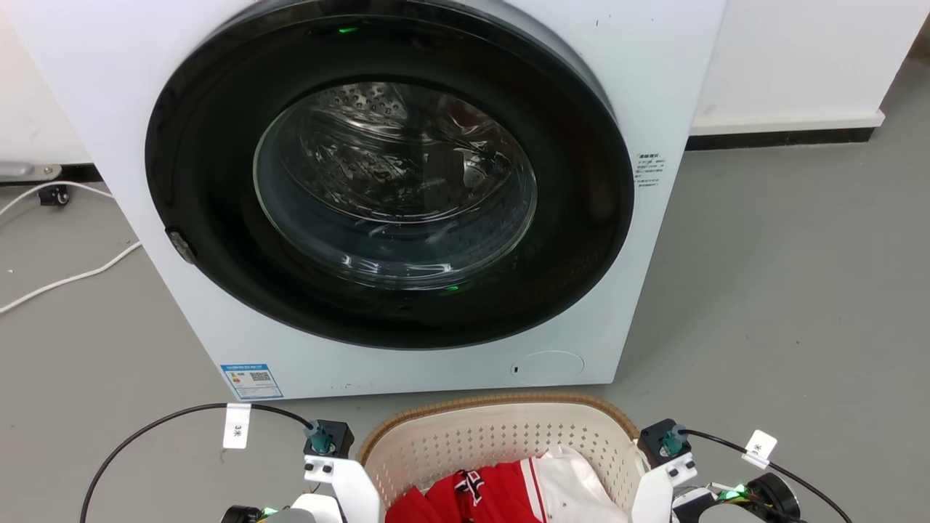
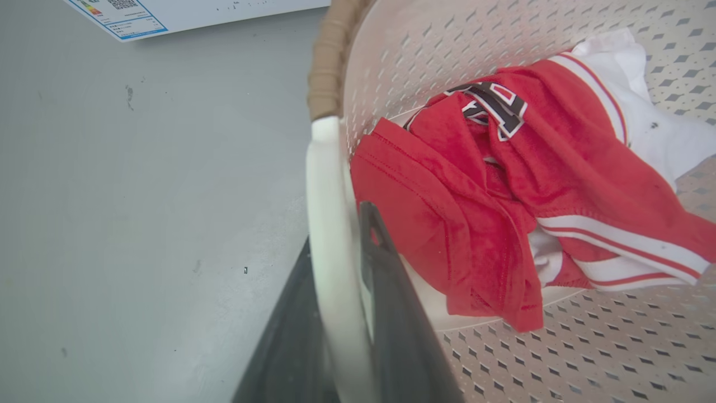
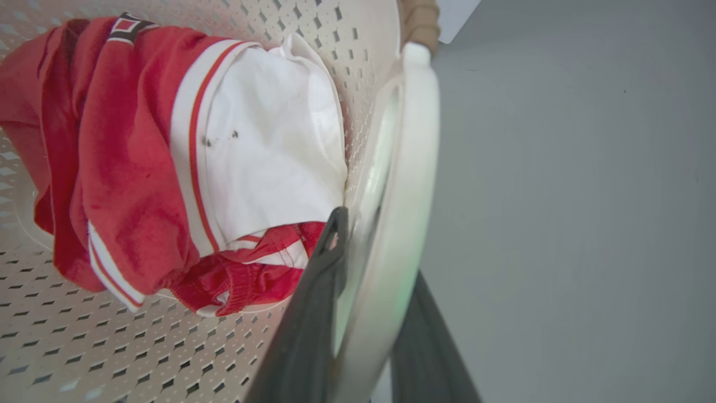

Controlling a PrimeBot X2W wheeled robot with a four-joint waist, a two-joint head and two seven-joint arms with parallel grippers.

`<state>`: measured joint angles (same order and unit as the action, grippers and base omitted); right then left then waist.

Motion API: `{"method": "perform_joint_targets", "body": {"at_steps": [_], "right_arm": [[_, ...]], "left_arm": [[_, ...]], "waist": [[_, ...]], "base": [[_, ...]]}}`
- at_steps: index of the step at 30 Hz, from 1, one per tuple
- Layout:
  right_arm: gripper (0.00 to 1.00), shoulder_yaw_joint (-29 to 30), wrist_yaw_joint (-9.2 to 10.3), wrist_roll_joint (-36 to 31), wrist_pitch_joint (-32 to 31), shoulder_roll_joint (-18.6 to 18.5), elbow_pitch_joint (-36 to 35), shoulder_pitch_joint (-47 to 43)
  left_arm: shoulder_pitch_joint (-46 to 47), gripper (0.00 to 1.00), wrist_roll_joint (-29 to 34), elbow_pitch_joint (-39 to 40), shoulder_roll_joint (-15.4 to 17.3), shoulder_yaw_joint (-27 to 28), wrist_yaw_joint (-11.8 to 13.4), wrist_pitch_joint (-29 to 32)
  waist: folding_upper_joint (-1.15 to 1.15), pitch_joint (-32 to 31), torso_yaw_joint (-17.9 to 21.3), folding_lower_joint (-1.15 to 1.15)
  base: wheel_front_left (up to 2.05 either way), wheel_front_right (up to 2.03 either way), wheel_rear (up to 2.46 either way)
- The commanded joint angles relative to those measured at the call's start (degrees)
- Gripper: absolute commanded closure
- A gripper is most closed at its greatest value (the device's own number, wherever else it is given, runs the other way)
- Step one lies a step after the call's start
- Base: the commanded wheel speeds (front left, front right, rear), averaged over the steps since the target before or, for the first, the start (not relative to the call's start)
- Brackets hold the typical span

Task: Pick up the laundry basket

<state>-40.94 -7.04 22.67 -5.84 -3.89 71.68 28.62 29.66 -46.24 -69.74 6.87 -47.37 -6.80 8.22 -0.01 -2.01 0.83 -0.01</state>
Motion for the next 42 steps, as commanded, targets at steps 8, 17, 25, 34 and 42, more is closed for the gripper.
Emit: {"method": "perform_joint_targets", "body": {"at_steps": [8,17,25,34,42], "right_arm": [[1.00,-3.5,-0.82,3.2,-1.7,1.8,-0.2,1.3],[1.00,-5.8,-0.81,5.9,-2.2,1.8,0.6,1.5],[1.00,-7.4,-0.81,7.5,-1.7,1.8,0.9,1.7],[1.00,-9.0,-0.81,9.1,-1.4,1.5,1.3,1.7],[1.00,-10.3,-0.81,10.5,-1.3,1.5,1.5,1.8]], "left_arm": [[0.4,1.00,-3.3,1.6,-1.1,-2.5,-1.2,3.1],[0.2,1.00,-5.5,1.3,-0.6,-4.5,-1.2,3.5],[0.3,1.00,-6.9,1.3,-0.3,-6.0,-1.2,3.2],[0.5,1.00,-8.6,1.2,0.1,-7.8,-1.2,3.0],[0.5,1.00,-10.0,1.0,0.4,-9.3,-1.2,2.7]], "waist": [[0.01,-1.2,0.0,0.01],[0.01,-1.5,0.3,0.01],[0.01,-1.6,0.6,0.01],[0.01,-1.6,0.8,0.01],[0.01,-1.5,0.9,0.01]], "base": [[0.00,0.00,0.00],[0.00,0.00,0.00],[0.00,0.00,0.00],[0.00,0.00,0.00],[0.00,0.00,0.00]]}}
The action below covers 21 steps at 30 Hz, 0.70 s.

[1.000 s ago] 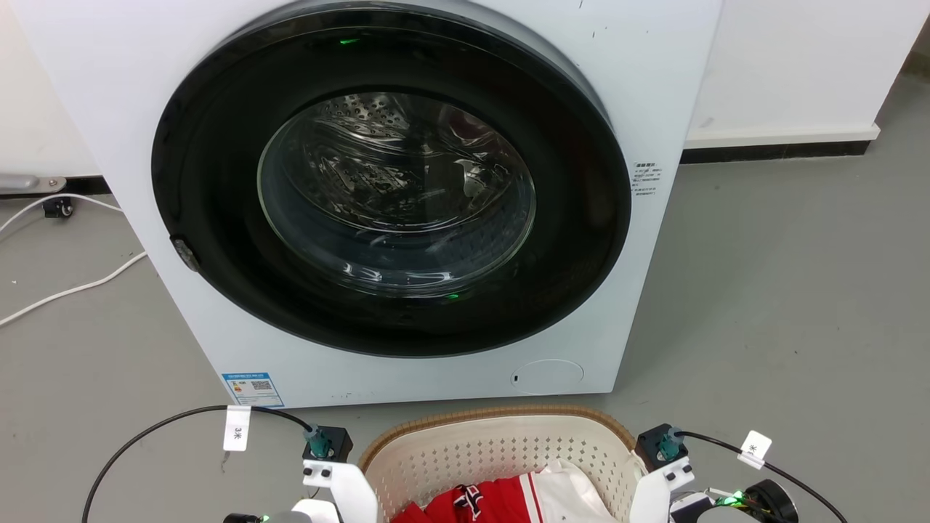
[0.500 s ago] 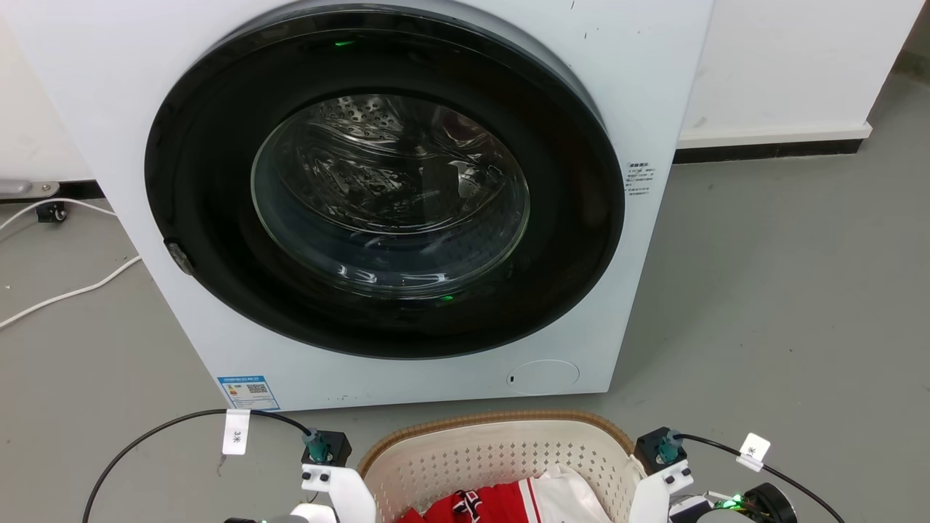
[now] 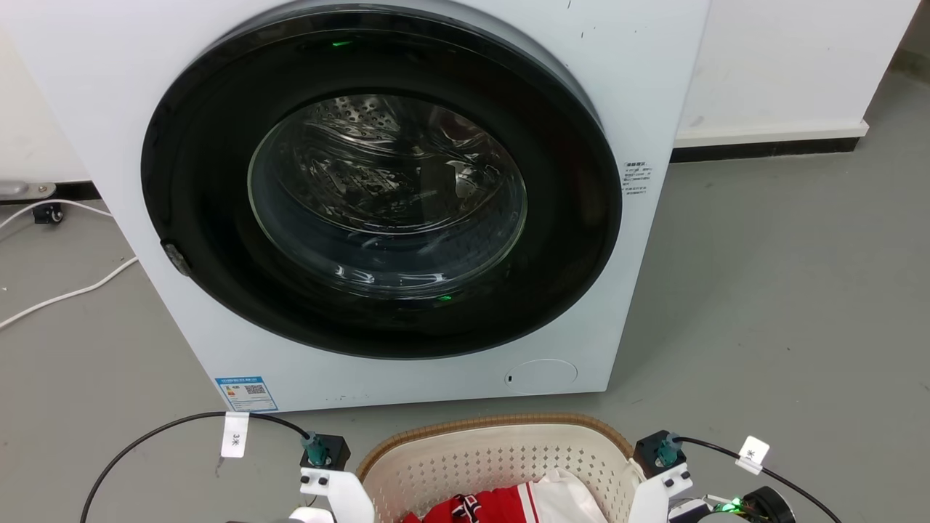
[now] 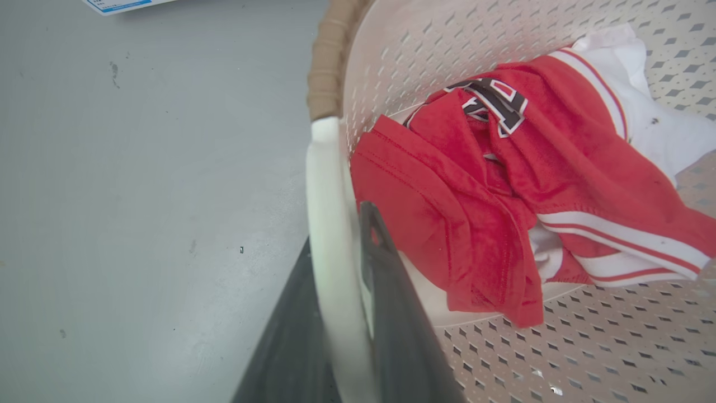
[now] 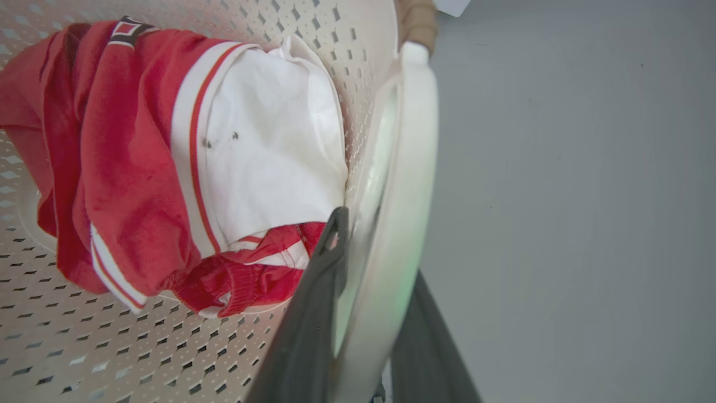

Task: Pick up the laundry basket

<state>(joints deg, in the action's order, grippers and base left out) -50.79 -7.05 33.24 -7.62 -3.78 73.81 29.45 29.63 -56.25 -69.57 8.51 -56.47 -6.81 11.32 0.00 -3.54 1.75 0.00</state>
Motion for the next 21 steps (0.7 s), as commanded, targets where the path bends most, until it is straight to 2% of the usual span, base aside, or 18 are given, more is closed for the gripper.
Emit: {"method": "perform_joint_targets", "body": {"at_steps": [1,21], "right_arm": [[1.00,-0.6,-0.80,0.0,0.5,1.4,-0.6,1.0],[1.00,-3.4,-0.80,2.9,0.8,1.4,-0.4,1.1]], "left_arm": [[0.6,1.00,-0.2,0.9,-1.2,-0.3,-1.2,-0.4],[1.0,1.00,-3.2,0.5,-0.7,-3.6,-1.2,-1.0]], "waist": [[0.00,0.0,0.0,0.00],[0.00,0.0,0.2,0.00]], "base": [[0.00,0.00,0.00],[0.00,0.00,0.00]]}}
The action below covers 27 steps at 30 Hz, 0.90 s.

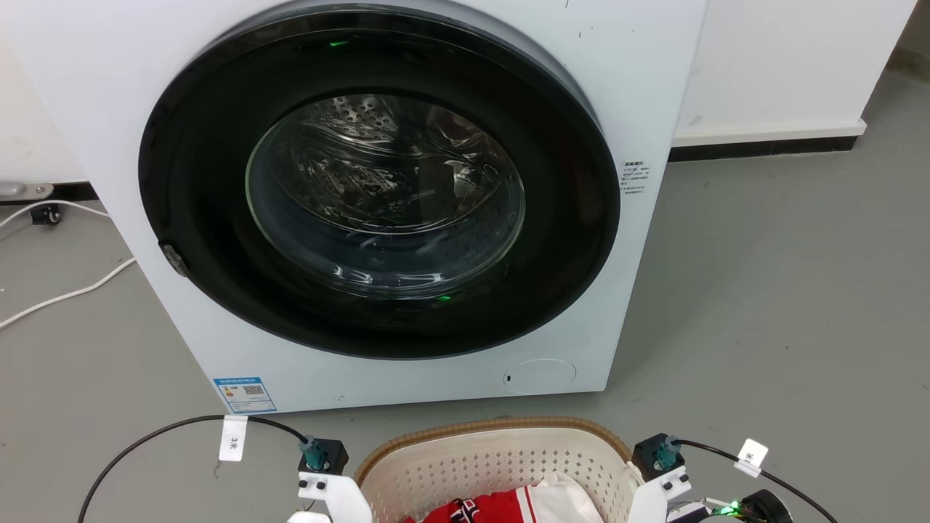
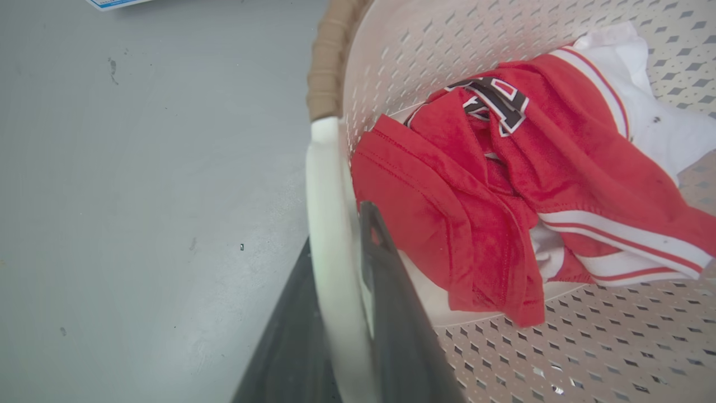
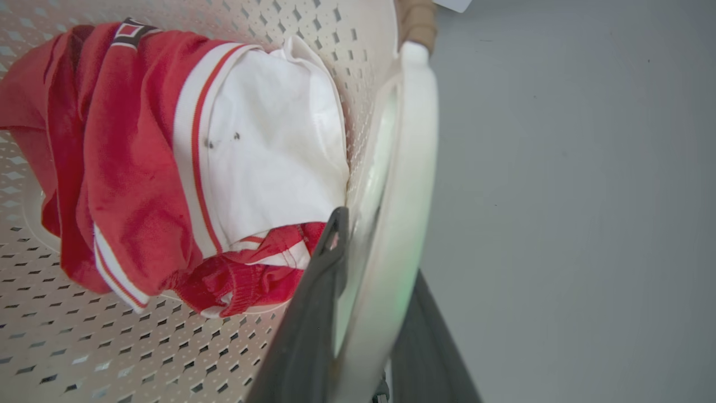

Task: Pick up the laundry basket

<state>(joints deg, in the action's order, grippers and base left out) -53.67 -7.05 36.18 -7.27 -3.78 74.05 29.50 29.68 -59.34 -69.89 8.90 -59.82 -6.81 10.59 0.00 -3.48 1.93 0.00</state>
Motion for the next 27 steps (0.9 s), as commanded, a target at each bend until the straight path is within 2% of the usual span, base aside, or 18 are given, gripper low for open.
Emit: {"method": "perform_joint_targets", "body": {"at_steps": [1,27], "right_arm": [[1.00,-0.6,-0.80,0.0,0.5,1.4,-0.6,1.1],[1.00,-3.5,-0.81,2.8,0.9,1.2,-0.5,1.1]], "left_arm": [[1.0,1.00,-0.2,0.8,-1.1,-0.4,-1.2,-0.4],[1.1,1.00,-3.4,0.4,-0.8,-3.8,-1.2,-0.9]], "waist": [[0.00,0.0,0.0,0.00],[0.00,0.0,0.2,0.00]], "base": [[0.00,0.00,0.00],[0.00,0.00,0.00]]}}
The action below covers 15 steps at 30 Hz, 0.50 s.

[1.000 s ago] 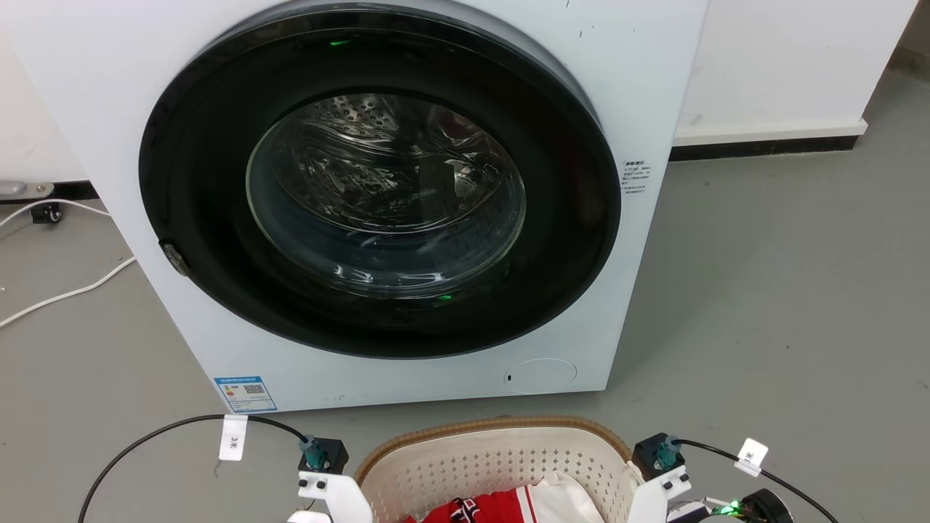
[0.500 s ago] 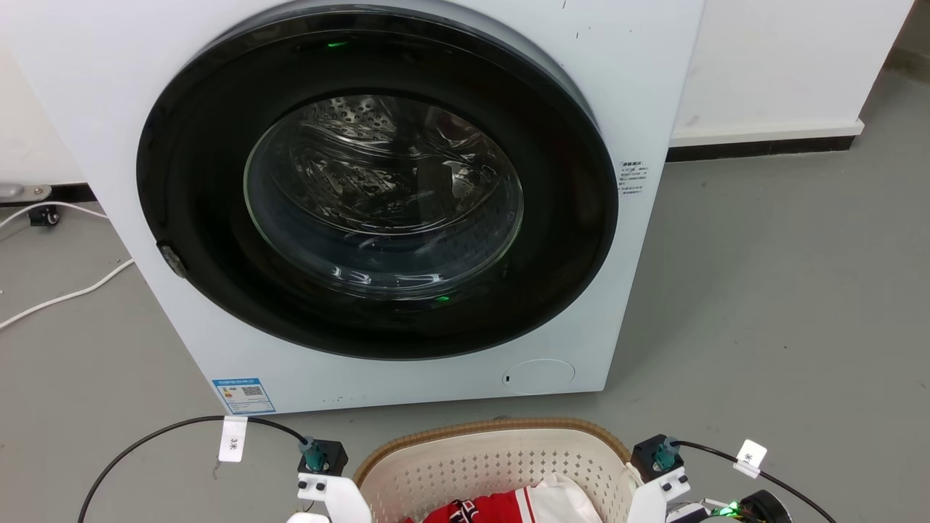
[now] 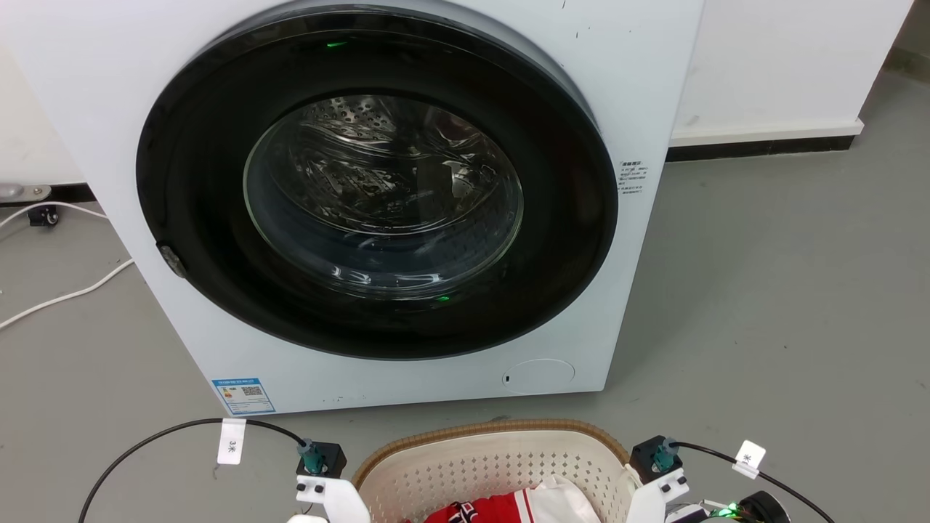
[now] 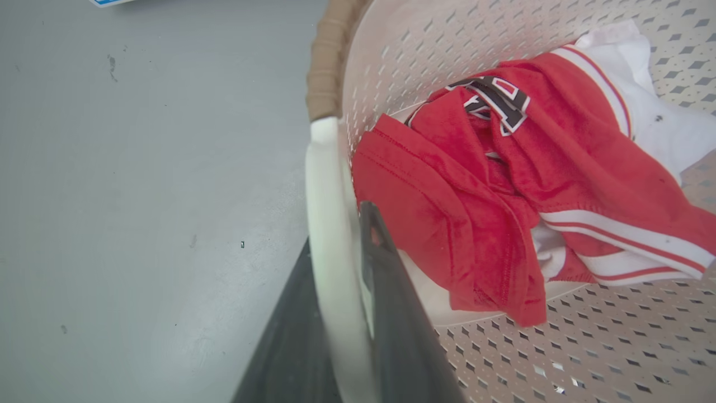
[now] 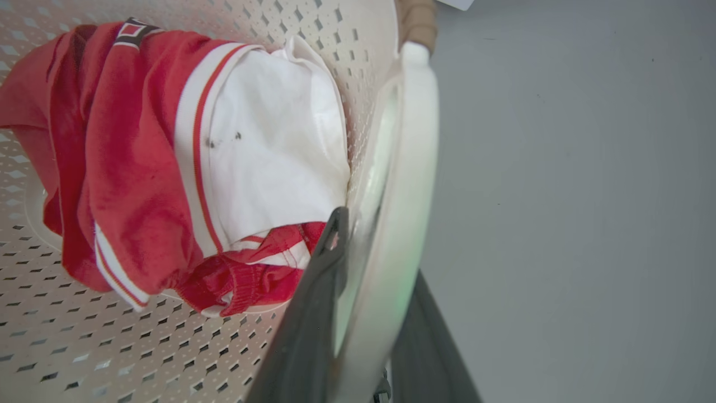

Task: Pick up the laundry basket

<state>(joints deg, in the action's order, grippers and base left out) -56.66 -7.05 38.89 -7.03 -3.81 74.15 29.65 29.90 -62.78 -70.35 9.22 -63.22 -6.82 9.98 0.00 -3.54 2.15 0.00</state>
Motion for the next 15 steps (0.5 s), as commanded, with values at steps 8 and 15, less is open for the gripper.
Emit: {"method": "perform_joint_targets", "body": {"at_steps": [8,15], "right_arm": [[1.00,-1.1,-0.81,0.6,0.7,1.1,-0.6,1.1],[1.00,-1.5,-0.81,1.1,0.6,0.9,-0.6,1.1]], "left_arm": [[1.1,1.00,-0.8,0.8,-1.0,-1.1,-1.2,-0.5],[1.2,1.00,-1.6,0.8,-1.0,-1.9,-1.2,-0.5]], "waist": [[0.00,0.1,0.1,0.00],[0.00,0.0,0.1,0.00]], "base": [[0.00,0.00,0.00],[0.00,0.00,0.00]]}}
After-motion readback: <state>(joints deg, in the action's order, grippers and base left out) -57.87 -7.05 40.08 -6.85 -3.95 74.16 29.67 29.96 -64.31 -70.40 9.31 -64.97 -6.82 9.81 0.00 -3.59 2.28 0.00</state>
